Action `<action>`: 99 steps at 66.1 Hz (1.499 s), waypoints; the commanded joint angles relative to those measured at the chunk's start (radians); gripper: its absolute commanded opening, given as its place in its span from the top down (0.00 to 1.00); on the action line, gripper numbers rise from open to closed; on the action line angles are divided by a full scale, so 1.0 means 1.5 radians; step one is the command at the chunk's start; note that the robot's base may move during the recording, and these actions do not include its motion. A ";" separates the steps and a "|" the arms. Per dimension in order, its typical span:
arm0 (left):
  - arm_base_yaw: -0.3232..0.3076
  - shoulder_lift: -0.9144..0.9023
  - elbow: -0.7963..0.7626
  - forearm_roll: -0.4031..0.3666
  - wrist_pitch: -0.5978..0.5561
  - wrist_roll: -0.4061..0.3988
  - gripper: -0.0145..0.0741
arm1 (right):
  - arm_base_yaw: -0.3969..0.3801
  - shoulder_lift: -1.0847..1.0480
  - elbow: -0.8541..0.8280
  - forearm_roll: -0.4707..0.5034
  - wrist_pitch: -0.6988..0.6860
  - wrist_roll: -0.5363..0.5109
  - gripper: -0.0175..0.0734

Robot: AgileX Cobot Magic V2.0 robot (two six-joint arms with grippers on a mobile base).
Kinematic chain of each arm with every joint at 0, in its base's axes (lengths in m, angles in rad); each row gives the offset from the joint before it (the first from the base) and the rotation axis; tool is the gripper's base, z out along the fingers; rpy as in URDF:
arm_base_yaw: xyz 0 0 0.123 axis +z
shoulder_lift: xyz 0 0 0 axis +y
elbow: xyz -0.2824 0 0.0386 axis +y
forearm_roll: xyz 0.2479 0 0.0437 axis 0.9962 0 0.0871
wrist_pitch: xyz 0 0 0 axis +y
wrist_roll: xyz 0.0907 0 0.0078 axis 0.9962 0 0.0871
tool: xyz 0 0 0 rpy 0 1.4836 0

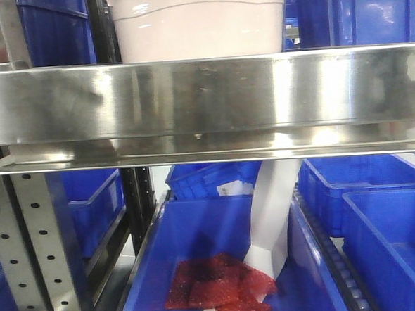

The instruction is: Grab white bin and place on right shelf

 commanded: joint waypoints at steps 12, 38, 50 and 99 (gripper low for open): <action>-0.003 0.008 -0.020 -0.005 -0.044 -0.001 0.97 | 0.001 -0.013 0.000 -0.007 -0.056 -0.001 0.75; -0.003 0.008 -0.013 -0.005 -0.049 -0.001 0.97 | 0.001 -0.013 0.000 -0.007 -0.056 -0.001 0.75; -0.003 0.008 0.037 0.092 -0.054 -0.053 0.97 | 0.001 -0.013 0.000 -0.007 -0.056 -0.001 0.75; -0.017 -0.062 0.168 0.390 -0.157 -0.234 0.97 | 0.001 -0.012 0.000 -0.007 -0.055 -0.001 0.75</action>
